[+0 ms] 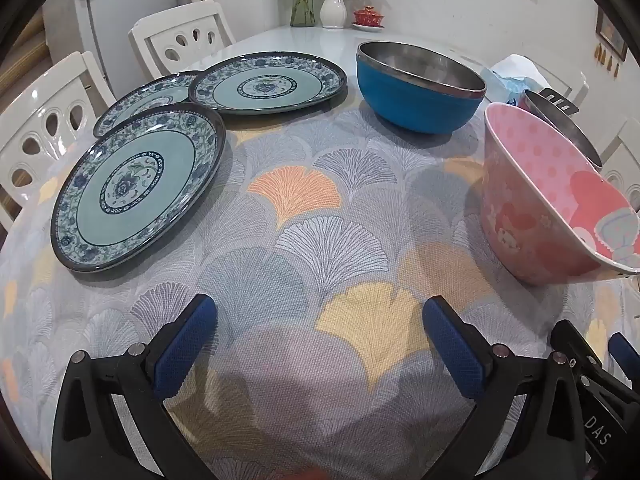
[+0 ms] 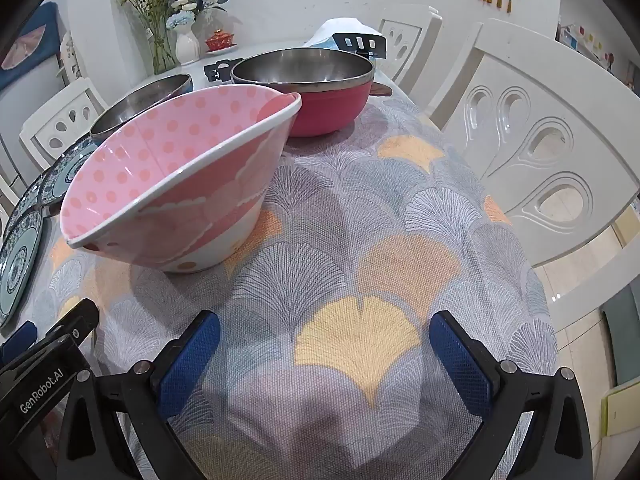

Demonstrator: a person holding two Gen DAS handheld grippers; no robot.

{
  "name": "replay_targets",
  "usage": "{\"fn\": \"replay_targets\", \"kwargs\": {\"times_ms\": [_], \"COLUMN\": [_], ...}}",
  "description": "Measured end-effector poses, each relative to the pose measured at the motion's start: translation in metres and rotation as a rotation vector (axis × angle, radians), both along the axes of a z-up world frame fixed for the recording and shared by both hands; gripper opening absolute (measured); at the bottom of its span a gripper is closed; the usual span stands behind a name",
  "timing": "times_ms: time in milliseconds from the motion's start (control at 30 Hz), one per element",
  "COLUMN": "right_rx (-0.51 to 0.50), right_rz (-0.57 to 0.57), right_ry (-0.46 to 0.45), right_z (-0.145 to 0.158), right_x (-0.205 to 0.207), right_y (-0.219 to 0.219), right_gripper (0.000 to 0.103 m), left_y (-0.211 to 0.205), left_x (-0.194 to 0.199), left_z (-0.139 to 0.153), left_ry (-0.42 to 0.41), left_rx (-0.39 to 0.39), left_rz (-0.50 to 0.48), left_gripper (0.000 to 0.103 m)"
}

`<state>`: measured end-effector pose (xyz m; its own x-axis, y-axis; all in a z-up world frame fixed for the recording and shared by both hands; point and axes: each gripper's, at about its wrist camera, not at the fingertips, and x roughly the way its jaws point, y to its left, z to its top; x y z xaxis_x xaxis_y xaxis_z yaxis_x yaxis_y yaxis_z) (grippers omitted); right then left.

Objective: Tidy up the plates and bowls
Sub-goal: 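Move both grippers toward the blue-and-white floral plates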

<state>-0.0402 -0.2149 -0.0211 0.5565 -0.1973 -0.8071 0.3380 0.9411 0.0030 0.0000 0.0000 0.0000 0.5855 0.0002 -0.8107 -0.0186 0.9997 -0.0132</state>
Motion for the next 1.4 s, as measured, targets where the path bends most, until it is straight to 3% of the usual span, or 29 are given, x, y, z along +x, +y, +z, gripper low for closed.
{"fn": "replay_targets", "kwargs": {"times_ms": [167, 367, 500, 667, 800, 1000, 1167, 1300, 1400], "right_rx": [0.006, 0.043, 0.041, 0.108, 0.1, 0.004, 0.054, 0.068, 0.034], "right_rz": [0.013, 0.077, 0.104, 0.097, 0.112, 0.224, 0.262, 0.242, 0.222], "right_ry": [0.011, 0.086, 0.149, 0.276, 0.237, 0.054, -0.087, -0.109, -0.04], "right_z": [0.0, 0.004, 0.004, 0.012, 0.042, 0.122, 0.181, 0.186, 0.172], "right_x": [-0.001, -0.034, -0.048, -0.058, -0.067, -0.045, -0.017, 0.0, 0.019], "right_y": [0.001, 0.011, 0.023, 0.043, 0.089, 0.168, 0.212, 0.238, 0.254], "right_gripper": [0.103, 0.103, 0.103, 0.103, 0.103, 0.103, 0.103, 0.103, 0.103], "left_y": [0.002, 0.009, 0.038, 0.091, 0.149, 0.211, 0.25, 0.272, 0.286], "left_x": [-0.003, -0.029, -0.046, -0.055, -0.057, -0.036, -0.024, -0.009, 0.005], "left_z": [0.001, 0.006, 0.016, 0.051, 0.092, 0.141, 0.172, 0.164, 0.145], "left_ry": [0.018, 0.112, 0.129, 0.106, 0.044, -0.069, -0.131, -0.119, -0.071], "left_rx": [0.0, 0.029, 0.048, 0.018, 0.026, 0.096, 0.034, 0.01, -0.051], "left_rz": [-0.02, -0.186, -0.178, -0.144, -0.109, -0.037, 0.011, -0.013, -0.034], "left_gripper": [0.103, 0.103, 0.103, 0.103, 0.103, 0.103, 0.103, 0.103, 0.102]}}
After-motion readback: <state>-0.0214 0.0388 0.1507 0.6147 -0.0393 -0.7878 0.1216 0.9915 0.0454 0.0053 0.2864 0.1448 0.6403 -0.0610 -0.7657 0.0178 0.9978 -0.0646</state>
